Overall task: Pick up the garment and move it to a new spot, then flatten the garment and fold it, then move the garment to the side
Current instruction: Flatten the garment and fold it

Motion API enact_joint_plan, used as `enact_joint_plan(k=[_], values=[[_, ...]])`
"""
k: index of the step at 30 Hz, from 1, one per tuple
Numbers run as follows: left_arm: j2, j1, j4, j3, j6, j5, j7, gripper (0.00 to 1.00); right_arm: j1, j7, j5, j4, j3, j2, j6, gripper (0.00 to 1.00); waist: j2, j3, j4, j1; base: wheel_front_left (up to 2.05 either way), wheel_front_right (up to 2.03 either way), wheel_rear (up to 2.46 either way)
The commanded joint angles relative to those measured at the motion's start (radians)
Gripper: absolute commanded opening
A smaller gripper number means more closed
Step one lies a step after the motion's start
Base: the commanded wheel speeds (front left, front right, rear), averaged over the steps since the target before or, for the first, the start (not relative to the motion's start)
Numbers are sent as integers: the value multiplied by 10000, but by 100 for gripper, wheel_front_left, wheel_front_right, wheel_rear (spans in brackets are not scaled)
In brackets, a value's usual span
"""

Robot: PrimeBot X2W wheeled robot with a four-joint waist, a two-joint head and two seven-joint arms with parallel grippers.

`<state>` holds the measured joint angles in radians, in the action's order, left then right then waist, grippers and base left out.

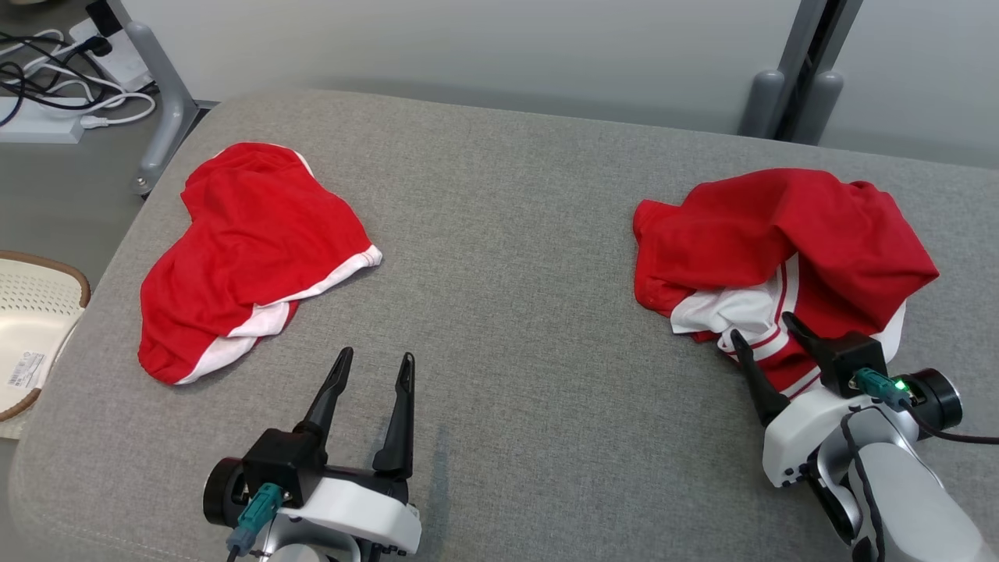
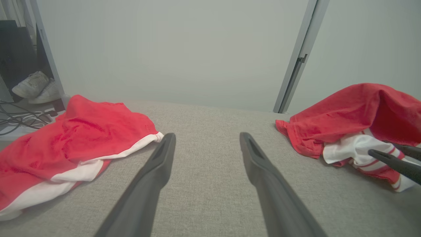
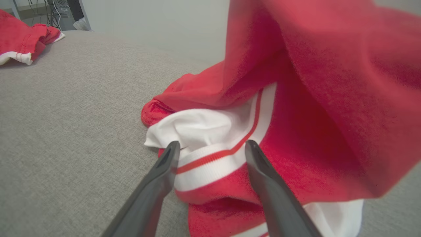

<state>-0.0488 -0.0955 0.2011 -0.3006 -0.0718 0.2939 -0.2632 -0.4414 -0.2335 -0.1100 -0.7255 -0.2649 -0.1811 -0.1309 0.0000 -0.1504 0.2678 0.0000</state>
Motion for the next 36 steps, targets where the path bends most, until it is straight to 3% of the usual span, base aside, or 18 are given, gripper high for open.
enact_joint_plan(k=[1,2,9,14,17,23,28,36], values=[[-31,-104,-3,3,-45,45,-17,100,-149,-28,-38,-136,-16,-5,2,23,0,0,100,0,0,0,0],[-31,-78,0,-6,-61,46,-17,100,-234,-40,-99,-259,-43,-27,4,0,0,8,118,0,0,0,0],[-33,56,93,-50,-105,103,-17,100,-461,-252,-487,-480,-521,171,2,0,0,322,144,0,0,0,0],[-32,272,151,-64,-119,193,-17,100,-831,-282,-1263,1,-1678,405,2,0,0,786,40,0,0,0,0],[-29,446,242,-103,-105,239,-17,100,-1547,-77,-2238,749,-2758,525,2,0,0,1140,-44,0,0,0,0],[-34,734,249,-19,-110,403,-17,100,-2952,765,-5001,2864,-3494,679,1,0,0,1492,-260,0,0,0,0],[-36,856,199,136,-145,442,-17,100,-3915,1335,-6738,4079,-2741,693,1,0,0,1629,-523,0,0,0,0],[-32,666,88,64,-144,415,-17,100,-3648,2024,-7364,3341,-109,77,1,0,0,1451,-683,0,0,0,0]])
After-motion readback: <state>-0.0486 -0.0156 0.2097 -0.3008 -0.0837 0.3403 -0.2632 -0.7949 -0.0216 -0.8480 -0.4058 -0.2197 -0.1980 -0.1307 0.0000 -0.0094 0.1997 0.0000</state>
